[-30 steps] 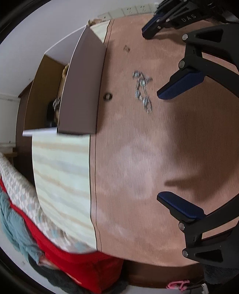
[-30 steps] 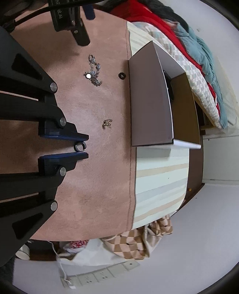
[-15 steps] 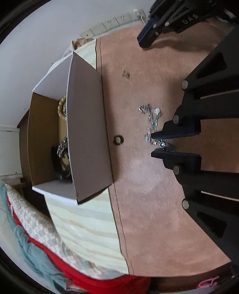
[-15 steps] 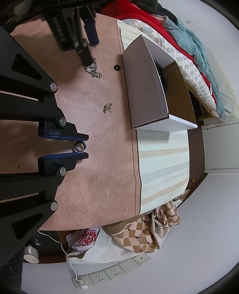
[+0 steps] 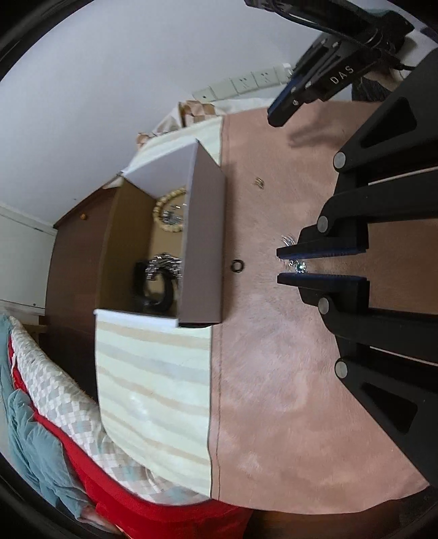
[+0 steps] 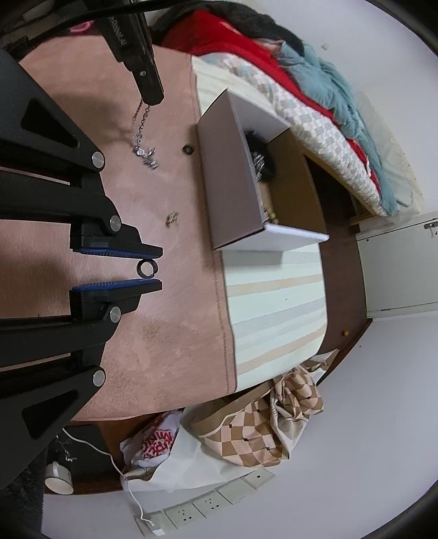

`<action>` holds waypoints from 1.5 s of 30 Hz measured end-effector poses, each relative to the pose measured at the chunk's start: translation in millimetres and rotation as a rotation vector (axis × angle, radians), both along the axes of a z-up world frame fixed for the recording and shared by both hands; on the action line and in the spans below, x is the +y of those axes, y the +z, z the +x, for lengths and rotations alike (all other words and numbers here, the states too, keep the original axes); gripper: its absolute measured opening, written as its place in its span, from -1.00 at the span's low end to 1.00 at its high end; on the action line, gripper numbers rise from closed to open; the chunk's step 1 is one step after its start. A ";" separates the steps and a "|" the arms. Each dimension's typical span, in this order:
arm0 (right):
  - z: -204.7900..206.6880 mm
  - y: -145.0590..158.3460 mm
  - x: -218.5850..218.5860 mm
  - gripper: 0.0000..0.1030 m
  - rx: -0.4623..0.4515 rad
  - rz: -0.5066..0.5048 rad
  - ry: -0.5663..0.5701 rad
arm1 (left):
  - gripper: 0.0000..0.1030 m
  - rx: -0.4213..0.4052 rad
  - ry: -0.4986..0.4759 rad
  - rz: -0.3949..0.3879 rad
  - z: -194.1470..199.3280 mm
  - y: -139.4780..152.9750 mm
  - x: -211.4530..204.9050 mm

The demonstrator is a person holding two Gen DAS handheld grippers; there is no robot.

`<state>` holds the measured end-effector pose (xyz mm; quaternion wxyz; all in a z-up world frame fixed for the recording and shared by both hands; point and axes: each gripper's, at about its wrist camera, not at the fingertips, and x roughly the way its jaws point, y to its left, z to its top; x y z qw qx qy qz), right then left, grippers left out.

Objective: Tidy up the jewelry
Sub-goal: 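Grasp the black ring with the right gripper while the left grasps the silver link bracelet, then carry the ring and bracelet into the white box and open both grippers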

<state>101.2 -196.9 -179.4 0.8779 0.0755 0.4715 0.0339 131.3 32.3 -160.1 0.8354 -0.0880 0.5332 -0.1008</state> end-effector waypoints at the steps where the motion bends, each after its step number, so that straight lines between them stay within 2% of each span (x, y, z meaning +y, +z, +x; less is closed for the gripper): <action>1: -0.5 3.4 0.7 -0.76 -0.005 0.007 0.003 | -0.90 -0.003 0.003 -0.009 0.9 3.7 2.2; 6: 0.6 27.8 5.6 -0.76 -0.033 0.043 0.024 | -0.90 -0.038 0.007 -0.047 2.5 31.2 7.8; 13: 14.2 76.4 10.0 -0.76 -0.099 0.085 0.059 | -0.90 -0.125 -0.020 -0.090 14.8 88.2 6.7; 17: 30.3 105.7 11.2 -0.76 -0.141 0.103 0.081 | -0.90 -0.194 -0.044 -0.084 29.6 123.6 3.4; 21: 56.4 125.5 14.2 -0.76 -0.160 0.109 0.111 | -0.90 -0.234 -0.059 -0.053 55.4 139.4 -2.9; 24: 80.2 128.3 20.1 -0.76 -0.141 0.107 0.137 | -0.90 -0.213 -0.061 -0.042 73.8 134.3 -4.2; 27: 109.2 117.7 27.8 -0.76 -0.072 0.115 0.173 | -0.90 -0.158 -0.051 -0.030 92.3 113.3 -1.4; 33: 153.5 71.0 41.1 -0.76 0.085 0.115 0.219 | -0.87 -0.036 -0.024 -0.006 113.4 67.6 4.4; 39: 187.5 30.3 46.8 -0.76 0.196 0.133 0.230 | -0.80 0.073 0.024 0.089 129.8 37.8 5.5; 40: 193.0 25.5 47.5 -0.75 0.212 0.145 0.230 | -0.74 0.081 0.033 0.106 132.4 34.1 6.1; 41: 196.6 21.8 48.1 -0.74 0.225 0.155 0.229 | -0.49 0.086 0.039 0.121 133.8 33.0 5.9; 42: 202.2 16.9 48.2 -0.74 0.250 0.170 0.225 | -0.10 0.085 0.044 0.129 135.3 31.8 6.5; 43: 205.4 13.6 47.2 -0.73 0.262 0.180 0.216 | 0.10 0.076 0.050 0.126 135.7 32.6 7.6; 44: 207.4 12.8 46.7 -0.60 0.262 0.186 0.209 | 0.37 0.063 0.059 0.130 135.3 34.0 9.1; 45: 209.0 12.7 46.1 -0.49 0.260 0.193 0.205 | 0.39 0.051 0.063 0.138 135.4 35.5 9.8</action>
